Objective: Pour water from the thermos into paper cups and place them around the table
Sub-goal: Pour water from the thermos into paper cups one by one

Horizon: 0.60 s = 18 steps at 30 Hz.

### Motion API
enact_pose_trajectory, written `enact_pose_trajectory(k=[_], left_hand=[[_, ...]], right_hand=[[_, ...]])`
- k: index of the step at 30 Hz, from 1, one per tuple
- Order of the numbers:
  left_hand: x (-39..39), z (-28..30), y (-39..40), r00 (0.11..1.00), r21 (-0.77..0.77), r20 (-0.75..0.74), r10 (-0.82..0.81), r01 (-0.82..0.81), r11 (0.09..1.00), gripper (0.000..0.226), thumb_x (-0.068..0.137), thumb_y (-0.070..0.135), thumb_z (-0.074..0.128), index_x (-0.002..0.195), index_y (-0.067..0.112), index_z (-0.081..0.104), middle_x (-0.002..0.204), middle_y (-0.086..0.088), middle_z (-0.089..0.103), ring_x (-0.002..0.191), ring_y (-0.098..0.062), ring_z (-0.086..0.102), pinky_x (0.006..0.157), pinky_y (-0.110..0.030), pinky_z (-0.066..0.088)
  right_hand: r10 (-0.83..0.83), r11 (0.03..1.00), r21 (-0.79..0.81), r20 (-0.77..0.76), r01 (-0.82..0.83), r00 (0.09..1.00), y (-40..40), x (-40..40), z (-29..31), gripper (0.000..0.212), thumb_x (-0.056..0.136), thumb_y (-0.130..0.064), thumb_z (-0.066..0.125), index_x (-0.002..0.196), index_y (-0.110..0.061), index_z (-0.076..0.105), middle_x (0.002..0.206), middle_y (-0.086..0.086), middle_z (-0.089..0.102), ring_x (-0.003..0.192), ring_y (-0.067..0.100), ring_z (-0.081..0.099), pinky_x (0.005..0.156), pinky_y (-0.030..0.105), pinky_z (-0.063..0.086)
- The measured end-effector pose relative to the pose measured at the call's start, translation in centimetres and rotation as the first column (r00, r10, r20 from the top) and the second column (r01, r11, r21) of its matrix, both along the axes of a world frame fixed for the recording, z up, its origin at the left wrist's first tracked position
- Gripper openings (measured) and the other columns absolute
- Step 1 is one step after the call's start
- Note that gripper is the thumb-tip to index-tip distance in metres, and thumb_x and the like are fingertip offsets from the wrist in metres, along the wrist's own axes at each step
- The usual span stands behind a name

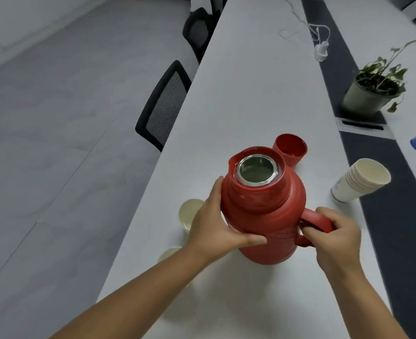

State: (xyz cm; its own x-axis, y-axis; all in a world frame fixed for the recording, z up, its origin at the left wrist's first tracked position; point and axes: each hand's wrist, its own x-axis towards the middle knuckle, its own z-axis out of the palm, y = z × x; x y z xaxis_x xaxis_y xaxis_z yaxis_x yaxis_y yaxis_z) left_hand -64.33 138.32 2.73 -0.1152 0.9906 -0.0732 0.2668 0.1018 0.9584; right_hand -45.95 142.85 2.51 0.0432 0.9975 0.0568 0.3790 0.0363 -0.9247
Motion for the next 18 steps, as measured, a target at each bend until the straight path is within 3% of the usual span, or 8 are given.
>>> enact_pose_trajectory(k=[3, 5, 10, 14, 18], left_hand=[[0.9, 0.2, -3.9, 0.998, 0.020, 0.053, 0.044, -0.045, 0.999, 0.093, 0.031, 0.055, 0.077, 0.111, 0.060, 0.029, 0.111, 0.036, 0.050, 0.108, 0.012, 0.049, 0.093, -0.012, 0.042], [1.4, -0.2, -6.2, 0.991, 0.006, 0.097, 0.094, -0.095, 0.995, 0.092, 0.029, 0.054, 0.077, 0.107, 0.063, 0.029, 0.108, 0.038, 0.050, 0.107, 0.013, 0.049, 0.091, -0.011, 0.042], [1.8, -1.9, -10.9, 0.960, -0.035, 0.239, 0.148, -0.143, 0.989, 0.087, 0.033, 0.048, 0.079, 0.109, 0.054, 0.038, 0.105, 0.037, 0.054, 0.105, 0.012, 0.053, 0.090, -0.014, 0.045], [1.9, -2.8, -13.5, 0.938, -0.087, 0.302, 0.172, -0.153, 0.984, 0.077, 0.037, 0.048, 0.077, 0.106, 0.049, 0.041, 0.102, 0.036, 0.057, 0.101, 0.012, 0.055, 0.082, -0.011, 0.047], [2.1, -3.6, -14.8, 0.930, -0.140, 0.311, 0.195, -0.158, 0.977, 0.073, 0.037, 0.051, 0.076, 0.101, 0.052, 0.041, 0.103, 0.031, 0.056, 0.098, 0.013, 0.055, 0.083, -0.014, 0.047]], right_hand=[[0.057, 0.998, 0.010, 0.060, -0.058, 0.997, -3.0, 0.8, 1.6, 0.026, 0.049, -0.003, 0.052, 0.053, 0.019, 0.038, 0.046, 0.004, 0.026, 0.052, 0.027, 0.030, 0.046, 0.055, 0.043], [0.085, 0.996, 0.026, 0.105, -0.089, 0.991, -4.9, 0.8, 2.3, 0.026, 0.049, -0.004, 0.051, 0.052, 0.019, 0.039, 0.047, 0.009, 0.028, 0.052, 0.026, 0.031, 0.046, 0.048, 0.041], [0.146, 0.989, -0.032, 0.168, -0.143, 0.975, -8.8, 0.3, 2.2, 0.027, 0.047, -0.008, 0.050, 0.051, 0.015, 0.035, 0.048, 0.012, 0.032, 0.050, 0.022, 0.032, 0.050, 0.037, 0.032], [0.251, 0.968, -0.053, 0.237, -0.246, 0.939, -10.8, 0.1, 2.2, 0.046, 0.042, -0.034, 0.050, 0.051, 0.011, 0.044, 0.045, 0.016, 0.037, 0.044, 0.016, 0.035, 0.044, 0.028, 0.030], [0.323, 0.946, -0.071, 0.282, -0.316, 0.903, -11.8, 0.1, 2.4, 0.046, 0.050, -0.039, 0.063, 0.053, 0.005, 0.052, 0.046, 0.016, 0.044, 0.044, 0.012, 0.039, 0.042, 0.016, 0.029]])
